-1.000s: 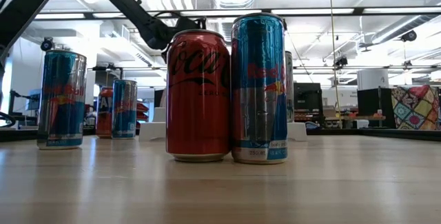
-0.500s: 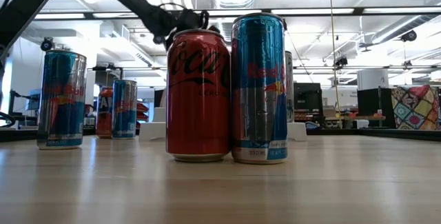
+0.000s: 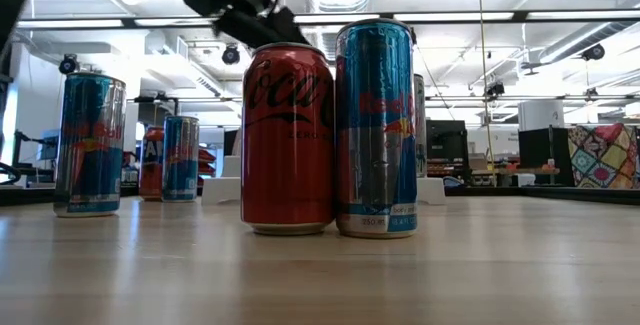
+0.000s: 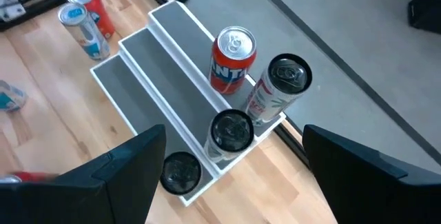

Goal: Place canned beverage on shelf
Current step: Put the bottom orange soda can on the middle tier of the shelf aligned with the other orange soda can

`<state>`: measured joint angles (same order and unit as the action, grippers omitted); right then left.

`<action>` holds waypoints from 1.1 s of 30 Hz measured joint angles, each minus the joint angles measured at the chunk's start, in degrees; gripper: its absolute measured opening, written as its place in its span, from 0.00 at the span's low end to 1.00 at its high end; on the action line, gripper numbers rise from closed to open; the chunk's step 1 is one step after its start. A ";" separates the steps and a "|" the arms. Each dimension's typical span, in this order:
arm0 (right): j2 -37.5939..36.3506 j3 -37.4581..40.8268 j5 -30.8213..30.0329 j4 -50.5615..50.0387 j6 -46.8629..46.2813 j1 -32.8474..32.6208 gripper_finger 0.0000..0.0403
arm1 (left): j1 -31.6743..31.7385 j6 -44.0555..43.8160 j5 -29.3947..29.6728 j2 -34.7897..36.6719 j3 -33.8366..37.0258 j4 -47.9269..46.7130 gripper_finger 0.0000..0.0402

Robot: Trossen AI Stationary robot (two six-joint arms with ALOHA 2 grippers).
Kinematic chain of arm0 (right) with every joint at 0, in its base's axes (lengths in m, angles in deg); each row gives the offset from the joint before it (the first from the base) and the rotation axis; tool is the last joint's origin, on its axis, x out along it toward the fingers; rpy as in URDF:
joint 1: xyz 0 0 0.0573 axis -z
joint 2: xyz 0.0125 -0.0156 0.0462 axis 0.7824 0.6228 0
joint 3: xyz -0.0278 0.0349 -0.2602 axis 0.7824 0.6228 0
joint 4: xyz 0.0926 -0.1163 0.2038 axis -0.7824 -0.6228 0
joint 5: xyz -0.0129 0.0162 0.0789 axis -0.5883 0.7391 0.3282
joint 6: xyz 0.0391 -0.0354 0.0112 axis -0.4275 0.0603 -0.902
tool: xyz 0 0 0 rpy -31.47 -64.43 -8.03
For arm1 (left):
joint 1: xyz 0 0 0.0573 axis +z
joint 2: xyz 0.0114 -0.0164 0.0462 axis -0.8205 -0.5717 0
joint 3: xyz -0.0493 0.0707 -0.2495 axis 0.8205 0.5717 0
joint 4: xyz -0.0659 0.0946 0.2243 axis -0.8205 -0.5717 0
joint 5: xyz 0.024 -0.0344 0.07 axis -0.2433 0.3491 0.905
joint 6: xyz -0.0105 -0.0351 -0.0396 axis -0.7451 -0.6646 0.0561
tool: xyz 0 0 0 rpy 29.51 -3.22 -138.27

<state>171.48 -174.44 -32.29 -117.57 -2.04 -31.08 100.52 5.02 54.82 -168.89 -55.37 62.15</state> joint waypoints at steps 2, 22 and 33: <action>0.00 0.68 1.40 1.40 -1.42 0.00 0.82 | -0.21 -0.77 0.99 4.62 4.41 0.02 0.98; 0.06 19.94 14.36 17.91 -17.61 -15.78 0.82 | -27.22 -22.56 21.18 41.44 32.16 3.50 0.98; 6.61 27.90 12.62 24.94 -36.41 -27.09 0.82 | -34.12 -30.38 17.80 47.08 30.86 -18.24 0.89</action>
<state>178.09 -146.54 -19.67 -92.63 -38.45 -58.17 66.39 -25.35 72.61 -121.81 -24.51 43.91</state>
